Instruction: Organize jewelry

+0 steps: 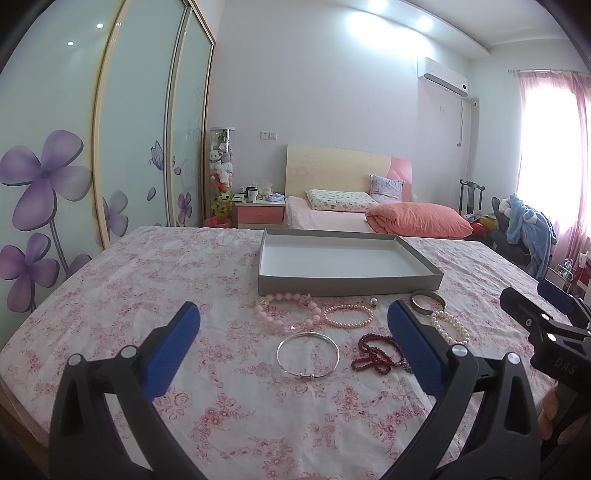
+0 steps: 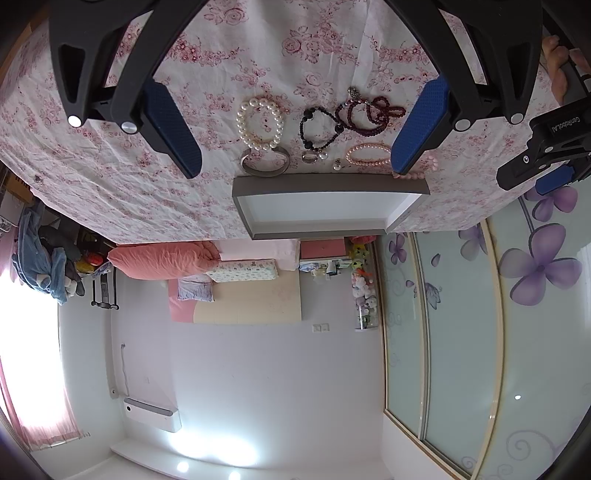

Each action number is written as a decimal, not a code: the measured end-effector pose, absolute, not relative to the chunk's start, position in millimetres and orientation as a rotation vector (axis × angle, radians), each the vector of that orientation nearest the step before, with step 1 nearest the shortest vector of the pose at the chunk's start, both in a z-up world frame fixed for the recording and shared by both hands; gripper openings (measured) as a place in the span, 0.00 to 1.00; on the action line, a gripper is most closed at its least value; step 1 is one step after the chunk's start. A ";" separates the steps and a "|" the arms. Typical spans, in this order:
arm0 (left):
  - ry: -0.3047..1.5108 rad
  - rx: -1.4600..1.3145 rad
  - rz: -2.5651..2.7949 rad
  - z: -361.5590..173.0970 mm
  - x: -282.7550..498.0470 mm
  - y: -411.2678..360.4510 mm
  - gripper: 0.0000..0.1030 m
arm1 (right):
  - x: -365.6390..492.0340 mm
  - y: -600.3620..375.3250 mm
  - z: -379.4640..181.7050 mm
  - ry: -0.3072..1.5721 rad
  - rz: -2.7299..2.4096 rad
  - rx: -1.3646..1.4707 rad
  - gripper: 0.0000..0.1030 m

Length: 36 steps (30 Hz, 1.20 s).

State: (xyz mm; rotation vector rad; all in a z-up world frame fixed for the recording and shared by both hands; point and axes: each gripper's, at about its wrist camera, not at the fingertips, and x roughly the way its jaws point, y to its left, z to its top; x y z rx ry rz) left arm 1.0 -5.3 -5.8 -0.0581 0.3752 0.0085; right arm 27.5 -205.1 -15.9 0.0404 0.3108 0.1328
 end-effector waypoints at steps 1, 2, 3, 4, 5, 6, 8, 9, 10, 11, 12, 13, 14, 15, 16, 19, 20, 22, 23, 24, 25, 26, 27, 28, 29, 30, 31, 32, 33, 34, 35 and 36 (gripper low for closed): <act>0.375 -0.058 0.008 -6.2 0.7 -5.9 0.96 | 27.7 -205.3 -15.4 0.311 0.133 0.041 0.98; 0.375 -0.058 0.008 -6.3 0.7 -6.1 0.96 | 27.6 -205.3 -15.4 0.311 0.133 0.041 0.98; 0.376 -0.058 0.009 -5.7 1.2 -5.3 0.96 | 27.5 -205.2 -15.4 0.312 0.133 0.042 0.98; 0.377 -0.058 0.008 -5.7 1.2 -5.3 0.96 | 27.7 -205.3 -14.9 0.312 0.133 0.042 0.98; 0.376 -0.059 0.008 -6.2 0.8 -5.9 0.96 | 27.7 -205.3 -14.8 0.312 0.133 0.042 0.98; 0.377 -0.059 0.009 -5.9 1.1 -5.5 0.96 | 27.8 -205.3 -14.5 0.312 0.133 0.042 0.98; 0.377 -0.059 0.007 -6.2 1.0 -6.0 0.96 | 27.5 -205.3 -14.6 0.313 0.133 0.042 0.98; 0.378 -0.058 0.008 -7.3 1.3 -6.5 0.96 | 27.5 -205.2 -14.7 0.313 0.133 0.043 0.98; 0.378 -0.058 0.008 -8.0 1.5 -6.6 0.96 | 27.5 -205.2 -14.7 0.313 0.133 0.043 0.98; 0.378 -0.058 0.008 -8.0 1.6 -6.6 0.96 | 27.4 -205.7 -15.0 0.314 0.133 0.043 0.98; 0.378 -0.058 0.008 -8.3 1.4 -7.0 0.96 | 27.0 -205.5 -15.6 0.315 0.133 0.043 0.98; 0.378 -0.058 0.008 -8.0 1.7 -6.6 0.96 | 27.6 -206.0 -16.6 0.315 0.133 0.043 0.98; 0.379 -0.058 0.008 -8.7 1.3 -7.5 0.96 | 30.1 -207.6 -18.4 0.316 0.132 0.045 0.98; 0.379 -0.059 0.008 -8.3 1.5 -6.8 0.96 | 30.1 -207.6 -18.4 0.316 0.132 0.045 0.98; 0.379 -0.059 0.008 -8.0 1.8 -6.5 0.96 | 30.0 -207.6 -18.7 0.316 0.132 0.045 0.98; 0.380 -0.059 0.008 -8.5 1.6 -7.1 0.96 | 30.1 -207.7 -18.2 0.317 0.132 0.045 0.98; 0.380 -0.059 0.008 -8.0 1.9 -6.4 0.96 | 30.1 -207.7 -18.2 0.317 0.132 0.046 0.98; 0.380 -0.058 0.008 -8.5 1.7 -7.0 0.96 | 30.1 -207.8 -18.5 0.317 0.132 0.046 0.98; 0.380 -0.059 0.008 -7.9 2.0 -6.3 0.96 | 30.1 -207.8 -18.2 0.317 0.133 0.046 0.98; 0.380 -0.059 0.008 -8.2 1.9 -6.7 0.96 | 29.9 -207.8 -19.0 0.317 0.132 0.046 0.98; 0.380 -0.059 0.008 -8.4 1.8 -6.8 0.96 | 30.1 -207.7 -19.0 0.317 0.132 0.045 0.98; 0.380 -0.059 0.008 -8.6 1.8 -7.1 0.96 | 30.1 -207.9 -18.7 0.318 0.132 0.046 0.98; 0.381 -0.059 0.008 -7.8 2.2 -6.3 0.96 | 30.0 -208.0 -18.9 0.318 0.133 0.046 0.98; 0.381 -0.059 0.008 -7.8 2.2 -6.3 0.96 | 30.2 -207.9 -18.5 0.318 0.132 0.046 0.98; 0.381 -0.059 0.008 -8.6 2.0 -7.1 0.96 | 30.3 -207.9 -18.4 0.318 0.132 0.046 0.98; 0.382 -0.059 0.008 -8.1 2.2 -6.6 0.96 | 30.2 -207.9 -18.9 0.318 0.132 0.046 0.98; 0.382 -0.059 0.007 -8.3 2.2 -6.8 0.96 | 30.3 -207.9 -18.4 0.318 0.132 0.047 0.98; 0.382 -0.059 0.008 -8.6 2.1 -7.1 0.96 | 30.3 -207.9 -18.7 0.318 0.132 0.047 0.98; 0.383 -0.060 0.009 -7.8 2.4 -6.2 0.96 | 30.4 -207.9 -18.2 0.318 0.132 0.047 0.98; 0.385 -0.060 0.009 -9.3 2.9 -6.3 0.96 | 30.4 -208.0 -18.9 0.319 0.132 0.047 0.98; 0.386 -0.060 0.009 -10.3 2.9 -7.0 0.96 | 30.4 -208.1 -18.7 0.320 0.133 0.048 0.98; 0.389 -0.060 0.011 -12.2 3.4 -6.5 0.96 | 30.3 -208.1 -19.0 0.320 0.133 0.048 0.98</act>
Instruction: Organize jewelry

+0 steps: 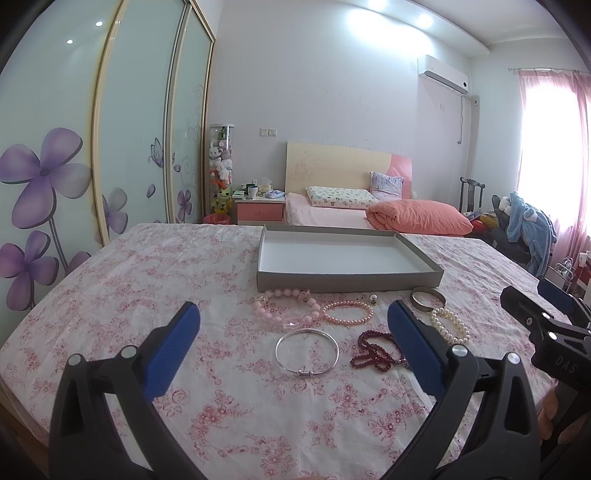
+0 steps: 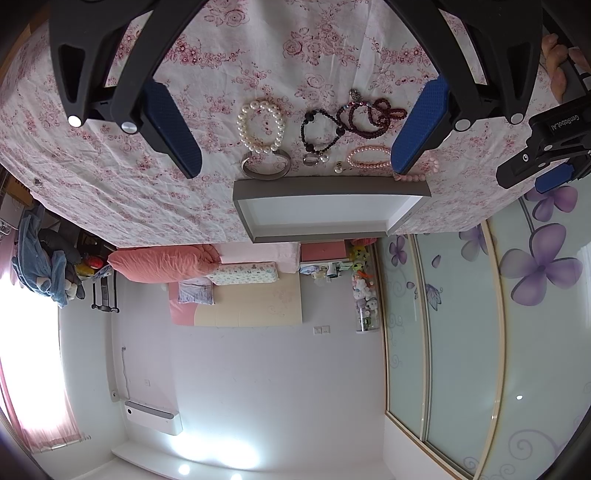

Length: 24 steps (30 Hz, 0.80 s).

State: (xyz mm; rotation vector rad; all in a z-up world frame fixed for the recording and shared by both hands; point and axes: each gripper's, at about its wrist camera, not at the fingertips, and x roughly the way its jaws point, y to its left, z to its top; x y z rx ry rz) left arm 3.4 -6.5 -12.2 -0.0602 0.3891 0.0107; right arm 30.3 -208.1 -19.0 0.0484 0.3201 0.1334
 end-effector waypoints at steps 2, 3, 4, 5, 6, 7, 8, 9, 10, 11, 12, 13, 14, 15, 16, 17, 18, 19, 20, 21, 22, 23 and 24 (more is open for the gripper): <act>0.400 -0.058 0.013 -18.7 4.8 -8.2 0.96 | 30.0 -208.6 -20.7 0.326 0.133 0.050 0.98; 0.407 -0.057 0.017 -20.2 5.5 -8.5 0.96 | 30.6 -209.0 -21.8 0.331 0.133 0.051 0.98; 0.418 -0.056 0.018 -21.1 7.6 -7.7 0.96 | 31.9 -209.5 -22.8 0.339 0.132 0.053 0.98; 0.431 -0.056 0.019 -22.4 9.6 -7.3 0.96 | 33.8 -210.2 -24.5 0.350 0.129 0.057 0.98; 0.448 -0.056 0.022 -24.7 12.2 -6.6 0.96 | 36.3 -210.5 -26.0 0.364 0.125 0.061 0.98; 0.466 -0.057 0.024 -25.2 14.6 -5.3 0.96 | 38.6 -211.3 -28.4 0.380 0.119 0.064 0.98; 0.488 -0.059 0.028 -27.0 18.8 -3.4 0.96 | 42.8 -212.8 -31.5 0.401 0.113 0.068 0.98; 0.512 -0.064 0.029 -30.2 22.2 -2.2 0.96 | 46.7 -213.6 -35.0 0.425 0.104 0.070 0.98; 0.536 -0.071 0.025 -32.7 25.8 -0.6 0.96 | 50.6 -214.9 -38.2 0.450 0.093 0.071 0.98; 0.562 -0.084 0.019 -35.9 28.9 1.1 0.96 | 56.0 -216.4 -42.9 0.478 0.083 0.073 0.98; 0.581 -0.096 0.016 -38.7 32.0 3.6 0.96 | 61.5 -218.0 -46.7 0.511 0.073 0.075 0.98; 0.604 -0.109 0.010 -41.7 35.7 6.1 0.96 | 64.7 -219.3 -49.4 0.534 0.069 0.079 0.98; 0.626 -0.120 0.003 -44.4 38.9 8.0 0.96 | 70.2 -221.2 -54.0 0.570 0.065 0.086 0.98; 0.645 -0.128 0.000 -47.2 42.0 9.2 0.96 | 76.0 -223.0 -58.8 0.606 0.061 0.090 0.98; 0.666 -0.137 -0.001 -49.9 45.5 11.0 0.96 | 80.5 -225.2 -62.6 0.631 0.055 0.091 0.98; 0.686 -0.143 -0.001 -53.1 49.4 12.1 0.96 | 85.7 -226.4 -66.5 0.663 0.043 0.090 0.98; 0.714 -0.147 -0.001 -56.7 53.6 13.5 0.96 | 90.0 -227.6 -69.7 0.683 0.035 0.085 0.96; 0.729 -0.147 0.000 -59.0 56.9 13.4 0.96 | 93.0 -228.4 -71.5 0.695 0.030 0.081 0.88; 0.750 -0.145 0.003 -61.7 60.5 14.1 0.96 | 97.5 -228.7 -73.4 0.715 0.024 0.075 0.80; 0.772 -0.147 0.003 -64.7 64.8 14.8 0.96 | 101.9 -229.5 -74.9 0.728 0.024 0.073 0.76; 0.787 -0.151 -0.002 -66.6 67.5 15.4 0.96 | 107.2 -230.5 -76.3 0.743 0.029 0.077 0.71; 0.800 -0.160 -0.009 -68.2 69.9 16.3 0.96 | 112.4 -232.2 -77.0 0.757 0.032 0.088 0.66; 0.812 -0.175 -0.017 -70.2 72.5 18.0 0.96 | 115.4 -234.1 -76.8 0.765 0.030 0.096 0.63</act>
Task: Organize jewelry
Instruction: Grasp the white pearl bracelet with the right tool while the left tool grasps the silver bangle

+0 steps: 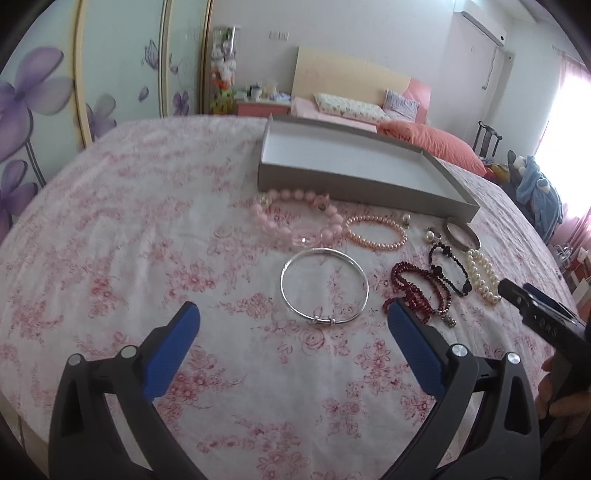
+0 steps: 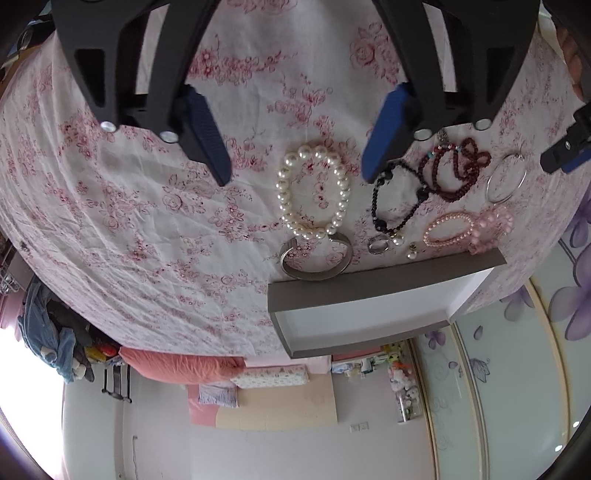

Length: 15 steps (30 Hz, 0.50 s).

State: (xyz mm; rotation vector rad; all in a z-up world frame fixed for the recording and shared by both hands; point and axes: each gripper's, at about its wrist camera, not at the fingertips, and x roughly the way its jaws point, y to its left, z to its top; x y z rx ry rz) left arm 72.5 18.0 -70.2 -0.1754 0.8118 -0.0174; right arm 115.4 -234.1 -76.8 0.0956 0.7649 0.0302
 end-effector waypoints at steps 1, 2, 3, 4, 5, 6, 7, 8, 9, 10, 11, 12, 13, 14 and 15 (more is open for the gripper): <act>0.821 -0.189 -0.024 -71.7 74.9 19.8 0.96 | 119.7 -235.9 -76.6 0.773 0.023 0.102 0.59; 0.830 -0.202 -0.030 -73.1 77.2 21.8 0.96 | 124.1 -237.2 -76.4 0.781 0.013 0.101 0.54; 0.835 -0.208 -0.031 -73.8 79.0 22.7 0.96 | 128.0 -238.1 -76.7 0.790 0.001 0.097 0.52; 0.842 -0.211 -0.028 -74.7 81.1 23.6 0.96 | 131.4 -238.3 -76.7 0.802 -0.006 0.093 0.49; 0.851 -0.210 -0.025 -75.7 83.5 23.4 0.96 | 134.8 -238.1 -78.1 0.815 -0.009 0.088 0.46; 0.858 -0.209 -0.024 -76.8 85.6 23.7 0.96 | 139.1 -236.8 -81.2 0.835 -0.011 0.077 0.43; 0.869 -0.206 -0.022 -78.3 87.9 23.6 0.96 | 142.3 -235.9 -83.4 0.851 -0.009 0.073 0.38; 0.878 -0.203 -0.021 -79.7 90.1 22.8 0.96 | 144.5 -234.8 -86.7 0.870 -0.005 0.071 0.35; 0.885 -0.199 -0.021 -81.1 92.3 22.1 0.96 | 143.4 -232.7 -86.4 0.857 -0.013 0.053 0.33; 0.892 -0.192 -0.021 -82.3 94.2 21.2 0.96 | 142.9 -230.9 -86.7 0.858 -0.016 0.041 0.29; 0.897 -0.186 -0.021 -83.4 96.0 20.3 0.96 | 141.8 -229.2 -86.5 0.856 -0.009 0.036 0.24; 0.900 -0.182 -0.023 -84.2 97.6 19.3 0.96 | 142.6 -229.1 -86.9 0.856 -0.004 0.038 0.21; 0.903 -0.171 -0.024 -85.0 99.6 17.8 0.96 | 141.0 -228.3 -86.6 0.853 0.000 0.037 0.18; 0.905 -0.155 -0.021 -85.5 101.5 15.8 0.96 | 140.2 -227.9 -86.2 0.851 0.003 0.036 0.14; 0.906 -0.144 -0.019 -85.6 103.0 14.7 0.96 | 139.5 -226.2 -86.1 0.849 0.010 0.036 0.12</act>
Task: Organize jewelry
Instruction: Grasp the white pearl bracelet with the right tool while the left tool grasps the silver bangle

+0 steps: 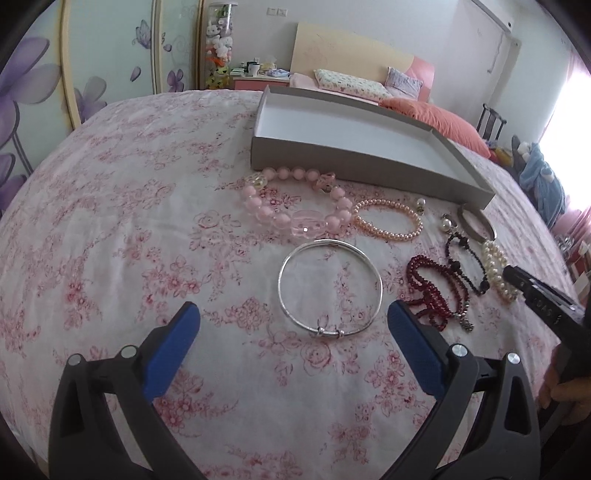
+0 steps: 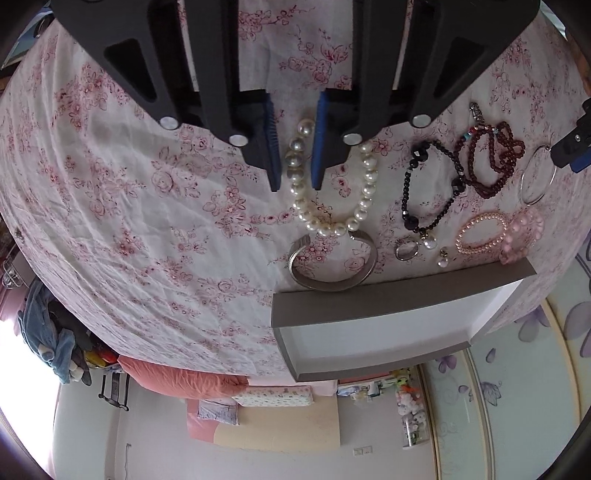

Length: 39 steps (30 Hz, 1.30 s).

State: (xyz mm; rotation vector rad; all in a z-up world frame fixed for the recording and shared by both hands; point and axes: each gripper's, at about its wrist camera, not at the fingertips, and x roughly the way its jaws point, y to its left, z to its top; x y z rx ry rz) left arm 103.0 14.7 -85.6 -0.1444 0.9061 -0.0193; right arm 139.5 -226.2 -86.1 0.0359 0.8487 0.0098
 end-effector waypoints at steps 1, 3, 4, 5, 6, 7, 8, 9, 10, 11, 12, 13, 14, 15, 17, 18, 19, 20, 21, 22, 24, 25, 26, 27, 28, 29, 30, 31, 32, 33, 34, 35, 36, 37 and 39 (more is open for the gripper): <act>0.907 -0.132 -0.018 -86.0 104.7 13.0 0.96 | 138.6 -225.4 -86.1 0.847 0.014 0.036 0.11; 0.909 -0.112 -0.015 -86.2 108.1 9.9 0.96 | 137.5 -223.4 -86.2 0.842 0.013 0.028 0.11; 0.910 -0.106 -0.015 -86.2 110.0 8.8 0.96 | 138.2 -223.6 -86.5 0.841 0.013 0.027 0.10; 0.913 -0.098 -0.016 -86.3 112.9 6.6 0.96 | 137.7 -223.4 -86.3 0.841 0.015 0.029 0.10; 0.915 -0.093 -0.014 -86.6 114.7 5.7 0.96 | 138.1 -224.2 -86.7 0.841 0.018 0.036 0.11; 0.916 -0.085 -0.012 -86.6 118.0 3.5 0.96 | 139.6 -225.5 -86.9 0.842 0.021 0.041 0.11; 0.918 -0.080 -0.012 -86.7 120.5 1.7 0.96 | 140.8 -226.7 -86.7 0.842 0.023 0.045 0.11; 0.923 -0.073 -0.010 -87.3 123.1 -0.3 0.96 | 140.9 -227.2 -86.3 0.842 0.024 0.047 0.11; 0.927 -0.068 -0.009 -87.7 125.5 -1.8 0.95 | 140.7 -227.1 -86.1 0.842 0.024 0.047 0.11; 0.934 -0.062 -0.009 -88.4 128.4 -4.0 0.93 | 140.9 -227.2 -86.0 0.843 0.025 0.047 0.11; 0.943 -0.057 -0.006 -89.8 130.8 -5.7 0.92 | 140.6 -226.9 -85.7 0.843 0.027 0.048 0.11; 0.948 -0.053 -0.002 -90.6 133.1 -7.0 0.92 | 141.3 -227.3 -85.8 0.843 0.027 0.048 0.11; 0.948 -0.038 0.008 -91.0 134.7 -9.4 0.91 | 141.3 -227.5 -85.8 0.843 0.027 0.049 0.11; 0.949 -0.029 0.011 -91.3 135.9 -11.5 0.91 | 141.1 -227.4 -85.6 0.843 0.028 0.050 0.11; 0.951 -0.012 0.018 -92.0 137.3 -14.4 0.91 | 141.3 -227.5 -85.5 0.843 0.029 0.051 0.11; 0.952 0.000 0.024 -92.3 138.4 -16.1 0.91 | 141.9 -227.7 -85.6 0.843 0.029 0.051 0.11; 0.949 0.002 0.023 -92.8 139.5 -16.7 0.91 | 141.9 -227.6 -85.5 0.844 0.029 0.050 0.11; 0.947 0.001 0.022 -93.0 139.8 -17.3 0.91 | 141.8 -227.9 -85.6 0.843 0.029 0.050 0.11; 0.946 0.001 0.021 -92.9 140.8 -18.2 0.90 | 142.0 -228.0 -85.4 0.844 0.029 0.051 0.11; 0.945 0.001 0.020 -92.6 141.2 -18.7 0.89 | 141.7 -228.0 -85.9 0.843 0.030 0.053 0.11; 0.937 0.002 0.015 -92.1 141.3 -19.6 0.85 | 141.7 -228.5 -86.1 0.843 0.032 0.057 0.11; 0.934 0.002 0.013 -91.8 141.3 -20.1 0.82 | 142.2 -228.9 -86.2 0.843 0.033 0.060 0.11; 0.929 0.003 0.012 -91.5 140.9 -20.9 0.77 | 142.3 -229.1 -86.2 0.843 0.034 0.061 0.11; 0.925 0.003 0.010 -90.9 141.2 -21.5 0.76 | 142.4 -229.3 -86.2 0.843 0.035 0.063 0.11; 0.924 0.003 0.009 -90.5 140.9 -22.3 0.74 | 141.9 -230.0 -86.2 0.843 0.036 0.065 0.11; 0.922 0.005 0.005 -90.0 141.3 -22.9 0.71 | 142.0 -230.2 -86.2 0.843 0.037 0.066 0.11; 0.920 0.006 0.003 -89.7 141.1 -23.0 0.69 | 142.2 -230.5 -86.1 0.843 0.037 0.068 0.11; 0.919 0.008 0.003 -89.7 141.6 -24.4 0.68 | 142.3 -230.6 -86.3 0.843 0.037 0.068 0.11; 0.920 0.010 0.003 -89.5 141.5 -25.5 0.68 | 142.3 -231.0 -86.5 0.843 0.037 0.067 0.11; 0.920 0.011 0.003 -89.2 141.8 -26.0 0.68 | 142.5 -231.1 -86.5 0.843 0.037 0.066 0.11; 0.920 0.011 0.004 -89.3 141.3 -26.3 0.68 | 142.3 -231.0 -86.5 0.843 0.037 0.066 0.11; 0.919 0.011 0.003 -89.6 141.0 -26.0 0.68 | 142.5 -231.2 -86.5 0.843 0.036 0.066 0.11; 0.919 0.011 0.003 -89.6 141.1 -26.1 0.68 | 142.3 -231.1 -86.6 0.842 0.037 0.067 0.11; 0.919 0.011 0.003 -89.7 141.0 -26.1 0.68 | 142.4 -231.2 -86.7 0.843 0.037 0.067 0.11; 0.920 0.013 0.004 -89.9 141.0 -26.6 0.68 | 142.3 -231.1 -86.8 0.842 0.037 0.067 0.11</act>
